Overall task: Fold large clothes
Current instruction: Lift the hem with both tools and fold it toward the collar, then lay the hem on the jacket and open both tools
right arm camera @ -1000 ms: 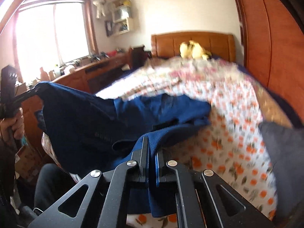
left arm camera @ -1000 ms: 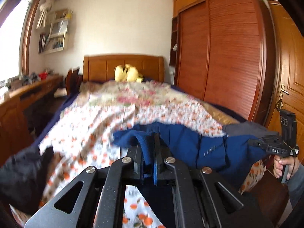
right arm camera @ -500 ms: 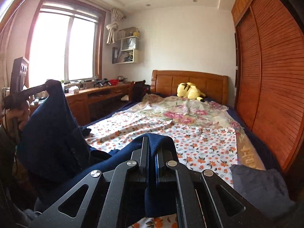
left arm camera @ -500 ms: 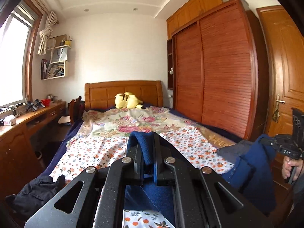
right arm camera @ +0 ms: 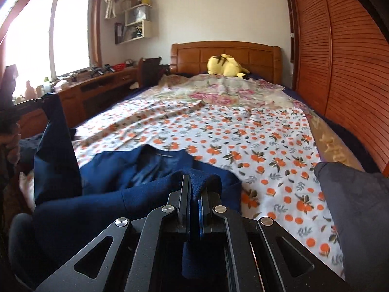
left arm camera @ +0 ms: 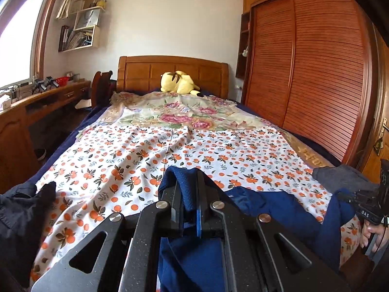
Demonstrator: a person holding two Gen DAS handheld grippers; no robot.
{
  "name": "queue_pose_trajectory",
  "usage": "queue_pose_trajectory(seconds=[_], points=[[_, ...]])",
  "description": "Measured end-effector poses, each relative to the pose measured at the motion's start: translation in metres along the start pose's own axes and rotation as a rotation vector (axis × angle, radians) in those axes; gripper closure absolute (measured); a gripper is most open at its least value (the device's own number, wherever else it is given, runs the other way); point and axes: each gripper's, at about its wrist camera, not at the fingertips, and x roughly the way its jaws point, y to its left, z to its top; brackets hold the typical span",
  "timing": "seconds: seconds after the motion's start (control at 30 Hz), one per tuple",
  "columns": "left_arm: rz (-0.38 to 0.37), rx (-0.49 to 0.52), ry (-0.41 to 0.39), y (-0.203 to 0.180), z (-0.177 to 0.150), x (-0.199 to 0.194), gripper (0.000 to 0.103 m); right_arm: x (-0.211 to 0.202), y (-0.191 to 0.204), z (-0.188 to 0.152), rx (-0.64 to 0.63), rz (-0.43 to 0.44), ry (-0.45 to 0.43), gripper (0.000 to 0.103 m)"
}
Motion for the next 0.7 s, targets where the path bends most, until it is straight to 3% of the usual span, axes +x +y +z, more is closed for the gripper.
queue_pose_trajectory(seconds=[0.27, 0.43, 0.53, 0.6, 0.7], points=[[0.026, -0.024, -0.005, 0.013, 0.008, 0.048, 0.096, 0.063, -0.002, 0.038, -0.025, -0.1, -0.016, 0.099], [0.032, -0.037, 0.032, 0.016, -0.002, 0.061, 0.096, 0.115, 0.001, 0.03, -0.056, -0.112, 0.086, 0.099], [0.034, -0.03, 0.065, 0.017, -0.009, 0.065, 0.089, 0.137, 0.004, 0.025, -0.063, -0.097, 0.131, 0.099], [0.045, -0.031, 0.072, 0.016, -0.015, 0.063, 0.068, 0.138, 0.004, 0.027, -0.062, -0.085, 0.14, 0.099], [0.051, -0.033, 0.062, 0.015, -0.02, 0.056, 0.06, 0.135, 0.006, 0.029, -0.053, -0.064, 0.129, 0.099]])
